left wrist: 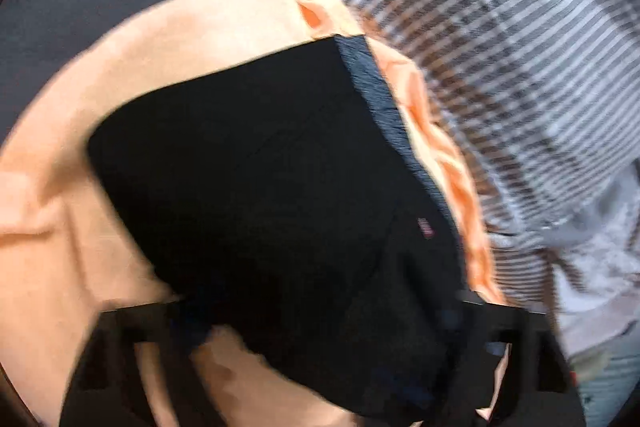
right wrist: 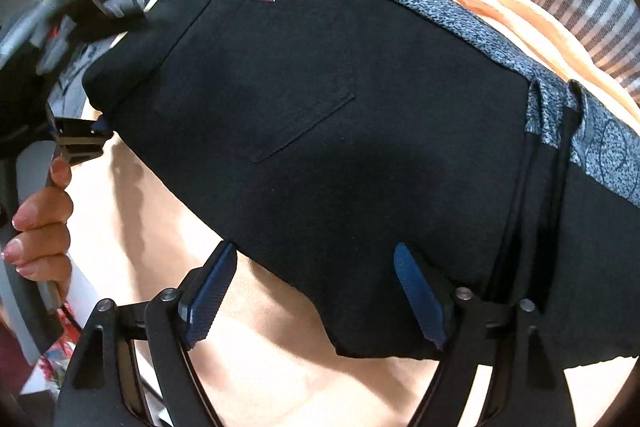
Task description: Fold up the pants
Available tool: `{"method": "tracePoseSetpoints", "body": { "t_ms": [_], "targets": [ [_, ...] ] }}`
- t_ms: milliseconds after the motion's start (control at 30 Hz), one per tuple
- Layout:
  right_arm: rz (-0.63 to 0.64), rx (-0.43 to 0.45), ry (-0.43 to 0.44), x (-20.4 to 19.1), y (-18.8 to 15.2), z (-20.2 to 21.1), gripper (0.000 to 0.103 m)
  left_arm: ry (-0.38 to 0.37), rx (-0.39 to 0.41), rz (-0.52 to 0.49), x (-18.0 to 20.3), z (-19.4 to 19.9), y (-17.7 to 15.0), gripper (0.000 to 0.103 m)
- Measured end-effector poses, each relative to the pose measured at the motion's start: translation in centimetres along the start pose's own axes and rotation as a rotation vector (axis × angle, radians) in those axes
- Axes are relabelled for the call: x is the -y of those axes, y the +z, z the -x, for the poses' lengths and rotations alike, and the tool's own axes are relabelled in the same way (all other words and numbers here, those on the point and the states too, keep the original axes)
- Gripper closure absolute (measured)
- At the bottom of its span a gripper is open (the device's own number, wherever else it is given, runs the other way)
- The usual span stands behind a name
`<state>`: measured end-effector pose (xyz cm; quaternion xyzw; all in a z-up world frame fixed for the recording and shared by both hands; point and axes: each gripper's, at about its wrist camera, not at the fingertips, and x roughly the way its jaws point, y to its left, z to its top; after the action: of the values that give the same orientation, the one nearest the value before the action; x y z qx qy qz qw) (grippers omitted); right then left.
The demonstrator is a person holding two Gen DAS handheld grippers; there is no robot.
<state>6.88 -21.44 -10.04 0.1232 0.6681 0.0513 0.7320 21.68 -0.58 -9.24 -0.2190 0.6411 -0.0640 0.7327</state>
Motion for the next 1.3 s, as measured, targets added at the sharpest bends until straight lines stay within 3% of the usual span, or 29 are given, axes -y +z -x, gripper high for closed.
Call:
{"method": "tracePoseSetpoints", "body": {
  "t_ms": [33,100,233,300,433,533,700,767,1033,1067,1100,1133,1200,1300],
  "targets": [
    [-0.014,-0.003,0.012,0.4,0.1,0.4,0.019,0.05,-0.002,-0.009,0.1,0.0,0.0,0.061],
    [-0.054,0.005,0.028,1.4,0.5,2.0,0.019,0.078,-0.003,-0.039,0.3,0.3,0.0,0.073],
    [-0.105,0.026,0.004,3.3,2.6,5.7,0.019,0.22,0.066,-0.292,4.8,1.7,-1.2,0.077],
    [-0.128,0.021,0.013,3.8,5.2,7.6,0.019,0.265,0.104,-0.381,6.6,2.2,-2.2,0.077],
    [-0.107,0.037,0.086,2.7,9.5,10.9,0.016,0.333,0.156,-0.515,9.1,2.3,-3.4,0.077],
    [-0.016,-0.035,0.128,-0.8,14.0,11.3,0.012,0.354,0.175,-0.57,9.9,2.2,-3.9,0.077],
    [0.153,-0.2,0.157,-8.4,19.8,9.0,0.001,0.379,0.201,-0.618,10.5,2.3,-4.5,0.077],
    [0.213,-0.241,0.126,-11.3,21.1,7.3,0.001,0.383,0.21,-0.638,10.5,2.5,-4.8,0.077],
    [0.325,-0.48,0.035,-15.7,21.5,-0.1,0.002,0.39,0.225,-0.676,10.6,2.6,-5.2,0.077],
    [0.338,-0.5,0.011,-15.7,21.4,-0.8,0.006,0.391,0.226,-0.68,10.6,2.6,-5.3,0.077],
    [0.346,-0.511,-0.004,-15.5,21.1,-1.2,0.023,0.39,0.223,-0.681,10.7,2.6,-5.3,0.077],
    [0.336,-0.515,0.01,-15.3,21.1,-1.3,0.051,0.388,0.22,-0.682,10.7,2.7,-5.3,0.077],
    [0.297,-0.495,0.059,-14.2,20.9,-0.5,0.078,0.379,0.214,-0.686,10.9,2.8,-5.5,0.077],
    [0.284,-0.398,0.111,-12.3,20.2,2.1,0.084,0.351,0.231,-0.728,12.3,3.7,-6.1,0.077]
  ]
}}
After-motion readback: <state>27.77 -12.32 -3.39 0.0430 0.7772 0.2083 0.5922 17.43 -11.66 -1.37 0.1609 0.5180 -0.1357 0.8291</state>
